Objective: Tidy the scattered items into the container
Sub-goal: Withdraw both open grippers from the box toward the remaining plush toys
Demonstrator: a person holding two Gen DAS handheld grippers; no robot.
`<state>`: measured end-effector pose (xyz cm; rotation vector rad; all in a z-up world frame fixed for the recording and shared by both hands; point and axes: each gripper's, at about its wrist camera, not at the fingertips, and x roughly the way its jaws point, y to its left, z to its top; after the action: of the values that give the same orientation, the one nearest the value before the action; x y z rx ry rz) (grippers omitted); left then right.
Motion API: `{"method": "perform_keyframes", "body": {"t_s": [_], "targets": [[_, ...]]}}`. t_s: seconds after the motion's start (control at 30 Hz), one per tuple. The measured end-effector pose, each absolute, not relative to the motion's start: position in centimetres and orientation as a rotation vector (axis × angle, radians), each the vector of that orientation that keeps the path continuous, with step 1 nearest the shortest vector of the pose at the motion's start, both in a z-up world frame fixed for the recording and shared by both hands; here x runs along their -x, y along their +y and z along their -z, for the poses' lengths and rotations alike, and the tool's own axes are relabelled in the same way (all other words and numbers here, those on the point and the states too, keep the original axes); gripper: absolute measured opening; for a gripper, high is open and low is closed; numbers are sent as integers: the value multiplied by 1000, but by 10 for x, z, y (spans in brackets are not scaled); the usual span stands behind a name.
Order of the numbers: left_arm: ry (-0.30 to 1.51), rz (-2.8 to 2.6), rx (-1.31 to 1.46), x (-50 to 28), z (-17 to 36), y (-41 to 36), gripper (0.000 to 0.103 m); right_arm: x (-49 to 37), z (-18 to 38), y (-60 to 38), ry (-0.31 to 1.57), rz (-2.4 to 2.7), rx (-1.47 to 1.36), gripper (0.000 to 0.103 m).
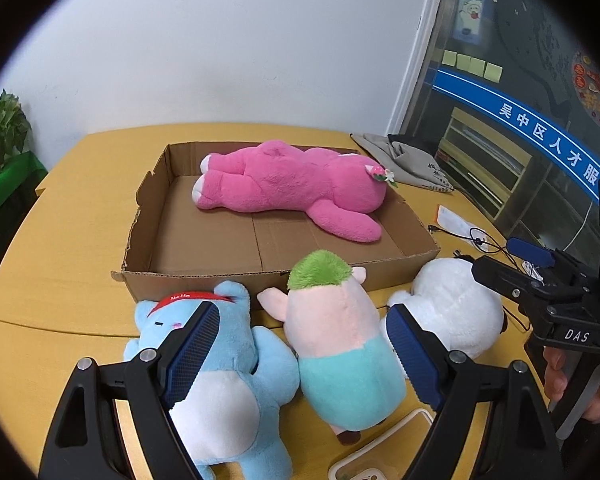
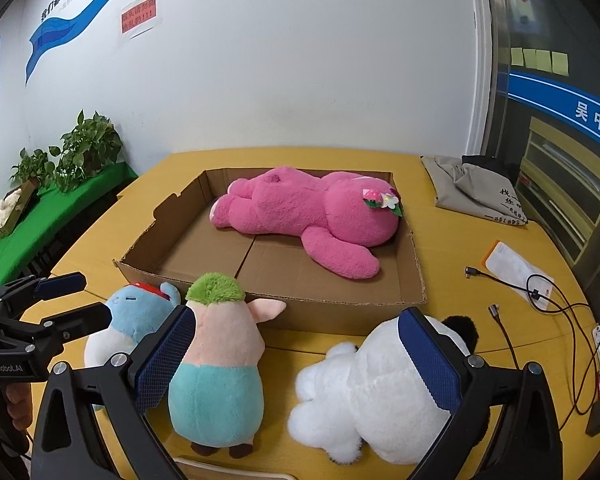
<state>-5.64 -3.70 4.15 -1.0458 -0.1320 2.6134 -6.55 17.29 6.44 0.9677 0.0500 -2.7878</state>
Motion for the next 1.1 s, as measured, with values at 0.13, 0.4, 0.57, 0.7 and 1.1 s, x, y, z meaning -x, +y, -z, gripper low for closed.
{"method": "perform_keyframes", "body": {"t_s": [0.13, 0.4, 0.57, 0.7, 1.1], "targets": [[-131, -2614, 1053, 58, -39, -37, 86, 66, -63, 174, 45, 2788, -970, 103], [-120, -2593, 1071, 60, -35, -33, 86, 68, -62, 179, 28, 2796, -982, 103], [-122, -2585, 1083, 62, -34, -32, 86, 69, -61, 180, 21, 2792, -988, 103], [-120, -2587, 1083, 62, -34, -33, 86, 70, -59, 180, 20, 2785, -1001, 103], [-146, -2589, 1151, 67, -19, -65, 86, 65, -49, 165, 3, 2663, -995, 103]]}}
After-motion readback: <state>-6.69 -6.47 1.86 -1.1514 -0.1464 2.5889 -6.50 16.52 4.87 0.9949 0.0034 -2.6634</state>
